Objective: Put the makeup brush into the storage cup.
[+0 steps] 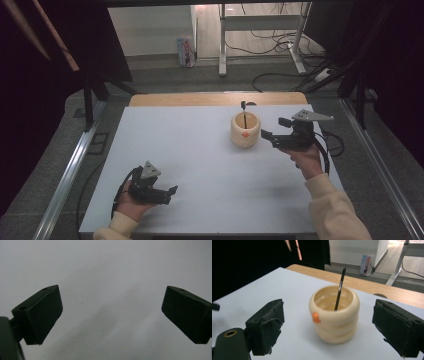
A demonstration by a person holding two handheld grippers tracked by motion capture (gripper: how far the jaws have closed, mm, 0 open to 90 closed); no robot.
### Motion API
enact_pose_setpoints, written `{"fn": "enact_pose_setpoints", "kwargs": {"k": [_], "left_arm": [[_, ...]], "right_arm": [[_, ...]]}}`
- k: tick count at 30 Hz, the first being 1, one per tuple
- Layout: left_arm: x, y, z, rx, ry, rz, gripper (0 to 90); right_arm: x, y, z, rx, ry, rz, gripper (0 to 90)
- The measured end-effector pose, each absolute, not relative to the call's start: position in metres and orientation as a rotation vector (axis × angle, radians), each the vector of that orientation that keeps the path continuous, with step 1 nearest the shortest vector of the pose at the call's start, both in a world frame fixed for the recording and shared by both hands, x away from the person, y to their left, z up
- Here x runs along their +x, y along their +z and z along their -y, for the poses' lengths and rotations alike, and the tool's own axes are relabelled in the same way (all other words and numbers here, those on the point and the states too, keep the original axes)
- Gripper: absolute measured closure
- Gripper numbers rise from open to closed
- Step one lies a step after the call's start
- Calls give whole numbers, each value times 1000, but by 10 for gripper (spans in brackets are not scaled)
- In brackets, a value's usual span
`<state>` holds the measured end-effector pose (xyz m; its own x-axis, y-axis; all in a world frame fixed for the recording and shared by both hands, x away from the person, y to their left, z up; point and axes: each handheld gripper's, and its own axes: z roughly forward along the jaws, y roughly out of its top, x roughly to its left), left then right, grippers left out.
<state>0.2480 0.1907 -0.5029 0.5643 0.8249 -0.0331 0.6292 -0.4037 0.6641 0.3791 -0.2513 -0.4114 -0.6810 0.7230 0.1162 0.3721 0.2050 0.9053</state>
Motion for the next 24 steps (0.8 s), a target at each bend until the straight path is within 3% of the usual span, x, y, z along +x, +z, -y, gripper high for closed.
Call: {"fn": "enact_pose_setpoints", "kwargs": {"k": [24], "left_arm": [[249,-501,-190,2165,403,-1141,44]], "right_arm": [[302,-451,282,1011,1329,-2261,105]]}}
